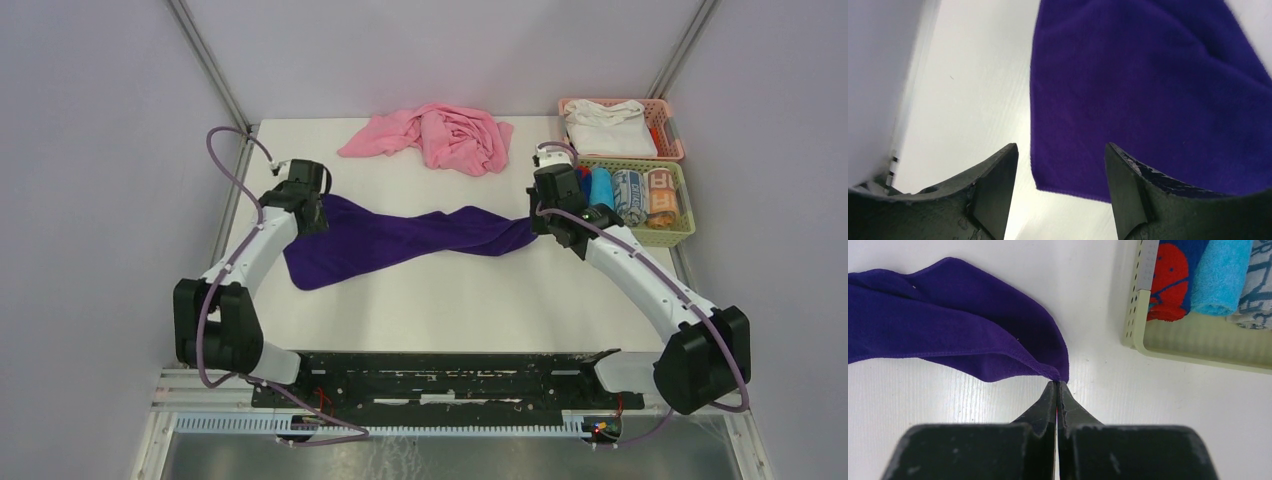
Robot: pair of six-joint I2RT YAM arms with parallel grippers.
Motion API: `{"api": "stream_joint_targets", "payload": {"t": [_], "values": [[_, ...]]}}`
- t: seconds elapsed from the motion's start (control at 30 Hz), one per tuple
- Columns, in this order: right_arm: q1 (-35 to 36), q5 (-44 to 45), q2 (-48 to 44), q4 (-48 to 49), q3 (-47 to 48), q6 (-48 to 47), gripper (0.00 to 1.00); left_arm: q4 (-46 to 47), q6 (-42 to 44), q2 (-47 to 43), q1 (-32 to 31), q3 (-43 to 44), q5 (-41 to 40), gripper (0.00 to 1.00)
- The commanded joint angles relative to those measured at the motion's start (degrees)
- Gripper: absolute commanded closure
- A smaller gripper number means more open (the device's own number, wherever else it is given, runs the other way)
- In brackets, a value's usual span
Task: Roll the towels
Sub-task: Flatten out the towel at the center of the board.
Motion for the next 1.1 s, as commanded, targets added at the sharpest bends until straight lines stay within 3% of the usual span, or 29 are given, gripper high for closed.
{"api": "stream_joint_targets", "payload": {"t": [0.0,0.1,0.4,0.7,0.93,1.07], "values": [[-0.2,-2.1,0.1,2.2,0.6,0.0,1.00,1.5,-5.9,-3.5,6.5,-5.9,12.9,0.28],[-0.2,-3.9,0.3,2.8,0.2,0.0,1.00,2.4,-9.5,-6.8,11.7,-11.3,19.9,0.30],[0.8,-4.0,-0.4,4.3,-1.1,-0.6,1.00,-0.8,-20.7,-14.4,15.2,-21.1,16.0,0.35],[3.2,0.1,-2.0,4.3,-1.8,-1.9,1.00,2.4,-21.1,-8.0,15.8,-21.5,14.2,0.51],[3.2,0.8,-2.3,4.4,-2.2,-2.0,1.00,5.9,-21.4,-4.6,15.8,-21.3,16.7,0.55],[3.2,0.9,-2.2,4.4,-2.2,-2.1,1.00,6.4,-21.5,-3.2,15.8,-21.2,16.0,0.66]]}}
